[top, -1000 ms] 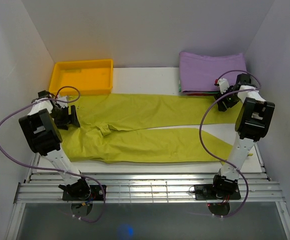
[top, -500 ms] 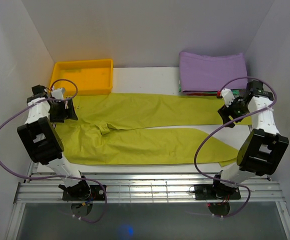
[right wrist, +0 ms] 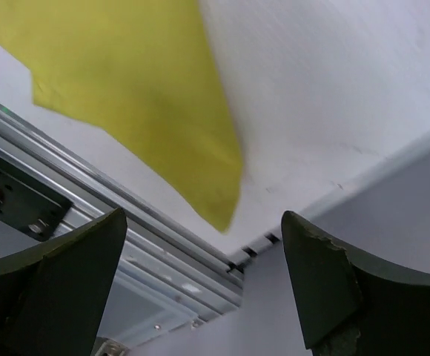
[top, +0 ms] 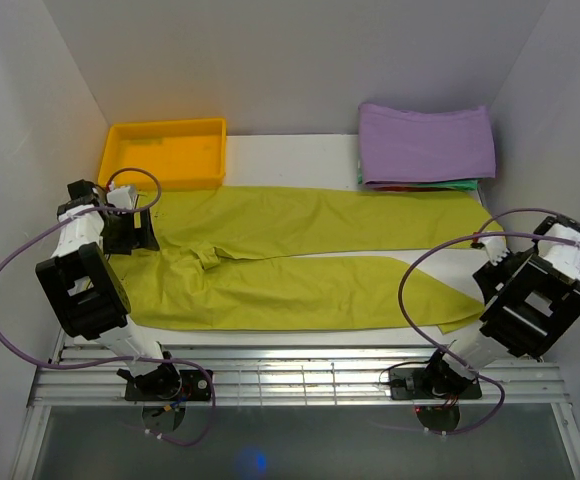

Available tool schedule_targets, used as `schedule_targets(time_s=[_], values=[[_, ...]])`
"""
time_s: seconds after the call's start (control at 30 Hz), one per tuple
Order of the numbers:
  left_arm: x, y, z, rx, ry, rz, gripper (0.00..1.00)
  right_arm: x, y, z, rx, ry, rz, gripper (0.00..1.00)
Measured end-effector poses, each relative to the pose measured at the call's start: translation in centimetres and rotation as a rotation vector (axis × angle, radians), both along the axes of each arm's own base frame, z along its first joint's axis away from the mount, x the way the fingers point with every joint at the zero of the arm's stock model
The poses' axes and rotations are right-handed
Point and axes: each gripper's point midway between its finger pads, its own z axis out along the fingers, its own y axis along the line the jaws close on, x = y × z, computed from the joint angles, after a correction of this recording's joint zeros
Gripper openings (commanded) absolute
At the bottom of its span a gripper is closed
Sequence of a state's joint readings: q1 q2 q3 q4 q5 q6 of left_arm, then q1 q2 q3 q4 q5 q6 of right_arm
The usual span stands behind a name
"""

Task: Fold and stack the trousers
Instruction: Flatten the trousers out

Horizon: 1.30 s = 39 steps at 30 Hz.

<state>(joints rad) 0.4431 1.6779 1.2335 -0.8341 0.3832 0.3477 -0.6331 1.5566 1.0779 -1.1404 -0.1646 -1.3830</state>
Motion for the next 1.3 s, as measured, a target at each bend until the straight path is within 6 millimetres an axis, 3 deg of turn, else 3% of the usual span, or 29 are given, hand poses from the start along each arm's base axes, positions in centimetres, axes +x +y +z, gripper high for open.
schedule_targets(time_s=[0.1, 0.17, 0.27, 0.43, 0.57, 0.67, 0.7, 0.9, 1.0, 1.1, 1.2, 1.3], values=[[0.0, -0.1, 0.0, -0.003, -0.002, -0.004, 0.93, 0.0, -3.7, 2.3, -0.045, -0.068, 0.003, 0.89], [0.0, -0.1, 0.0, -0.008, -0.004, -0.006, 0.93, -0.2, -5.1, 3.0, -0.069, -0.097, 0.038, 0.89], [0.0, -0.3, 0.1, -0.015, -0.002, -0.008, 0.93, -0.7, -5.0, 2.8, -0.065, -0.099, 0.122, 0.88], [0.3, -0.2, 0.6, -0.012, -0.012, -0.009, 0.93, -2.3, -3.8, 0.6, -0.049, -0.064, 0.23, 0.86], [0.8, 0.0, 1.1, -0.005, -0.026, -0.009, 0.93, -2.7, -3.7, -0.5, -0.039, -0.044, 0.256, 0.77], [0.8, 0.0, 1.1, -0.006, -0.026, -0.008, 0.93, -1.9, -3.7, -1.0, -0.038, -0.054, 0.27, 0.58], [0.7, 0.0, 1.0, -0.007, -0.024, -0.008, 0.93, -1.6, -3.6, -1.2, -0.036, -0.058, 0.27, 0.45], [0.7, 0.0, 0.6, -0.013, -0.011, -0.007, 0.93, 0.6, -2.8, -1.6, -0.048, -0.078, 0.3, 0.08], [0.7, 0.0, 0.4, -0.016, -0.005, -0.008, 0.93, 2.6, -3.0, -1.0, -0.059, -0.09, 0.319, 0.08], [0.7, 0.0, 0.2, -0.018, -0.002, -0.007, 0.93, 6.2, -4.3, 1.4, -0.102, -0.148, 0.331, 0.08], [0.8, 0.0, 0.0, -0.023, 0.001, -0.005, 0.93, 12.0, -5.7, 6.5, -0.188, -0.286, 0.353, 0.08], [0.8, 0.0, -0.3, -0.03, 0.007, 0.001, 0.93, 16.2, -4.9, 12.4, -0.255, -0.44, 0.412, 0.08]])
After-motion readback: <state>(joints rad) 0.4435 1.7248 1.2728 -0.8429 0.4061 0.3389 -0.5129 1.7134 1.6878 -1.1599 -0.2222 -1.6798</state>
